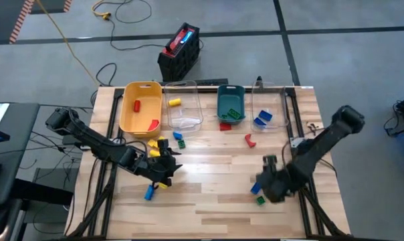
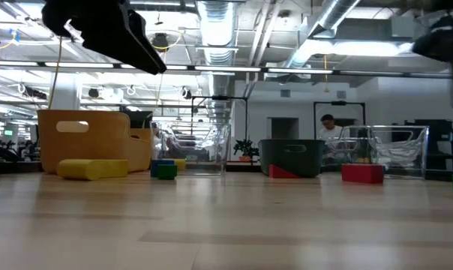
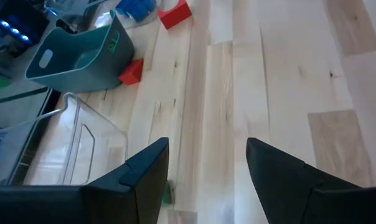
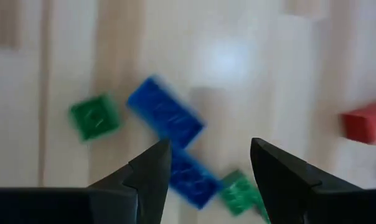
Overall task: Sort blocks
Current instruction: Put the blue game piece into the right transparent bin
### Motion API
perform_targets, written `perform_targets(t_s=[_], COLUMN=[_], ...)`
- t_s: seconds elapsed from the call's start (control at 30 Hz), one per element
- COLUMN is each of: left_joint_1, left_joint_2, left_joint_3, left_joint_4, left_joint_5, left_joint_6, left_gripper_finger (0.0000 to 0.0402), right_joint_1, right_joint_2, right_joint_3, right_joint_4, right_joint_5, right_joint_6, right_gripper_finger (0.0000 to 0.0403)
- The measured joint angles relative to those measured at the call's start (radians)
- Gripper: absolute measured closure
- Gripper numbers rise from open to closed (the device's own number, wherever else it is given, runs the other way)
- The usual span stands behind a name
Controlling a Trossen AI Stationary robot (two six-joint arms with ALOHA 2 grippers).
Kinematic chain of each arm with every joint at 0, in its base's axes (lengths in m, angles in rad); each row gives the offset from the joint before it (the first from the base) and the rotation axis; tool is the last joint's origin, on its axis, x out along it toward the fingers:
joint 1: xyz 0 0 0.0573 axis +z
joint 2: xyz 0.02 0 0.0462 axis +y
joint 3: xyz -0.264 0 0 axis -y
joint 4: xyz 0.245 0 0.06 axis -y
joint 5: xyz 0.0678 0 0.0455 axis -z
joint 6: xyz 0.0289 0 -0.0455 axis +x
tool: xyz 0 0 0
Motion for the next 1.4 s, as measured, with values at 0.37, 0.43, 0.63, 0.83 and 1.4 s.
perform_targets(t_s=[0.37, 0.43, 0.63, 0.83, 1.4], left_joint_1=[0.001, 0.004, 0.004, -0.007, -0.216], left_joint_2=[0.0, 0.0, 0.0, -0.001, 0.147], left_joint_3=[0.0, 0.004, 0.117, 0.203, 0.203], left_joint_4=[0.006, 0.002, -0.227, -0.477, -0.567], left_joint_5=[0.011, 0.041, 0.139, 0.37, 0.679], left_joint_6=[0.006, -0.012, -0.106, -0.247, -1.071], left_gripper_finger=[0.0194, 0.0194, 0.0194, 0.0194, 0.018], right_joint_1=[0.105, 0.104, 0.067, 0.03, 0.044], right_joint_2=[0.19, 0.2, 0.206, 0.204, 0.286], right_joint_3=[0.088, 0.088, 0.117, 0.188, 0.197], right_joint_4=[-0.089, -0.101, -0.139, -0.09, 0.063], right_joint_5=[-0.1, -0.105, -0.111, 0.02, 0.77], right_joint_6=[0.104, 0.079, 0.03, 0.11, 0.476], right_gripper_finger=[0.0157, 0.015, 0.0145, 0.0146, 0.0175])
